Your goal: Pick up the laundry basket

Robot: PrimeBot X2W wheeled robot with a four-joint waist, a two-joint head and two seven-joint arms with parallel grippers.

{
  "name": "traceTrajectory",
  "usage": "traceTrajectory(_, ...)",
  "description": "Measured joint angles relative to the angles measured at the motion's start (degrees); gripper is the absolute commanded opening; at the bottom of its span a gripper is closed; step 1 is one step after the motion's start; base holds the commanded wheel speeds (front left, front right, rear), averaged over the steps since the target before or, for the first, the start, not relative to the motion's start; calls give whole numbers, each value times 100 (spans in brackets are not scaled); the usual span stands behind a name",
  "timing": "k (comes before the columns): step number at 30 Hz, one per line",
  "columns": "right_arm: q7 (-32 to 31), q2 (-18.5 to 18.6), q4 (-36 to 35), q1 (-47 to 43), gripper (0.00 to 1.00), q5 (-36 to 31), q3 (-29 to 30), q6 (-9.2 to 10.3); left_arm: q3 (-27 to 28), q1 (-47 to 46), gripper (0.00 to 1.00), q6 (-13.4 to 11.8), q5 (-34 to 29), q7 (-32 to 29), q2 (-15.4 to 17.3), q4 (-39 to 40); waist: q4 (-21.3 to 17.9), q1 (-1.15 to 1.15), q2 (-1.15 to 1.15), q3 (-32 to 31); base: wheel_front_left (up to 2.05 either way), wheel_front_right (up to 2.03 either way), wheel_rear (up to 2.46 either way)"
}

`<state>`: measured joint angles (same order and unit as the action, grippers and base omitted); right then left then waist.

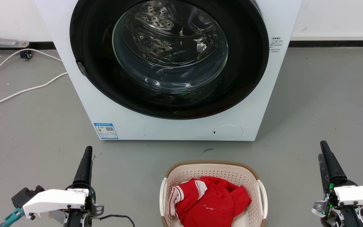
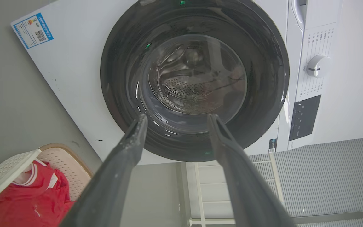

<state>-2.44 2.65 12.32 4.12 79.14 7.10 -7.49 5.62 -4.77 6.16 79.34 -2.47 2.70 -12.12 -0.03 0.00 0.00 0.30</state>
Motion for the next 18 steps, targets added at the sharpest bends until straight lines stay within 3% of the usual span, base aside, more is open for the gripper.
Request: traceTrajectory(18, 411, 0, -575, -313, 100, -2487, -181, 1, -345, 130, 100, -341, -2108, 424, 1, 371, 5, 0, 0, -32, 0, 0, 0)
